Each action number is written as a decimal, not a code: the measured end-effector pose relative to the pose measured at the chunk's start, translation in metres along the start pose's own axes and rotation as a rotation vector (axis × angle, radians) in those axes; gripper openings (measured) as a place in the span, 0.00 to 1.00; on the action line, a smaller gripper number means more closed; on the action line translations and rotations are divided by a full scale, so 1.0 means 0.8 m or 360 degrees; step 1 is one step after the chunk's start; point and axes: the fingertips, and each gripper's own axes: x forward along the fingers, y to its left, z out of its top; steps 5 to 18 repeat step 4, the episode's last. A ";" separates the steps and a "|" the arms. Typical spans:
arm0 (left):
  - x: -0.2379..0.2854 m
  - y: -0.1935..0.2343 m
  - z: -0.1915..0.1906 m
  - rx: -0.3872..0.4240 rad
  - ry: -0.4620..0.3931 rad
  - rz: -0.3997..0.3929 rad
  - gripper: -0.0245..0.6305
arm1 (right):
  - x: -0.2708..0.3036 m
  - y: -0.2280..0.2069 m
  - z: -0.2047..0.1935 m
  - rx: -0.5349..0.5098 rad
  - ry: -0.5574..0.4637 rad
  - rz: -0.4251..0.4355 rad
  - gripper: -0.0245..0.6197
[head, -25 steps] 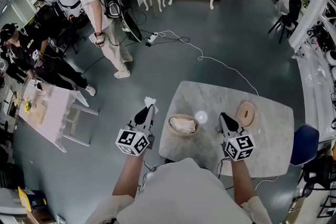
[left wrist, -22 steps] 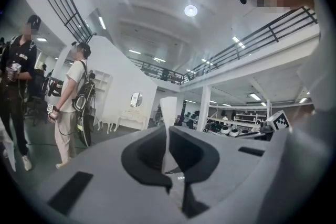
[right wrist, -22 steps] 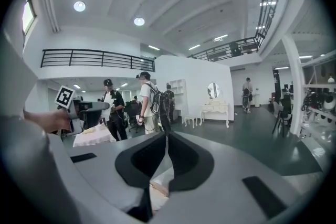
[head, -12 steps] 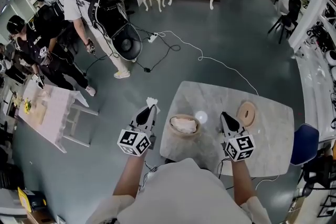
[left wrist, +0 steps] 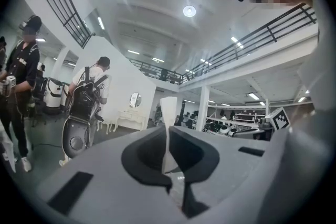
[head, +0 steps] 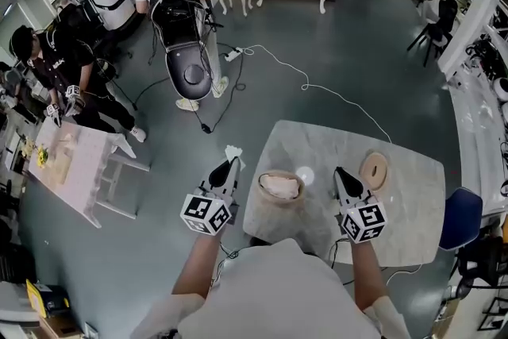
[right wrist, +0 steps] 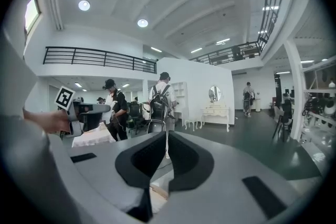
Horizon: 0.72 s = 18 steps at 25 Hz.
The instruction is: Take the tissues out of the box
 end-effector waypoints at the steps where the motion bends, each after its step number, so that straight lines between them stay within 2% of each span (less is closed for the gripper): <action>1: -0.001 0.000 0.000 0.0000 -0.0001 0.0003 0.06 | 0.000 0.001 0.001 -0.0003 -0.0003 0.0004 0.10; 18: -0.005 -0.001 0.000 -0.0001 -0.0002 0.0010 0.06 | -0.002 0.003 0.003 -0.0012 -0.0009 0.0015 0.10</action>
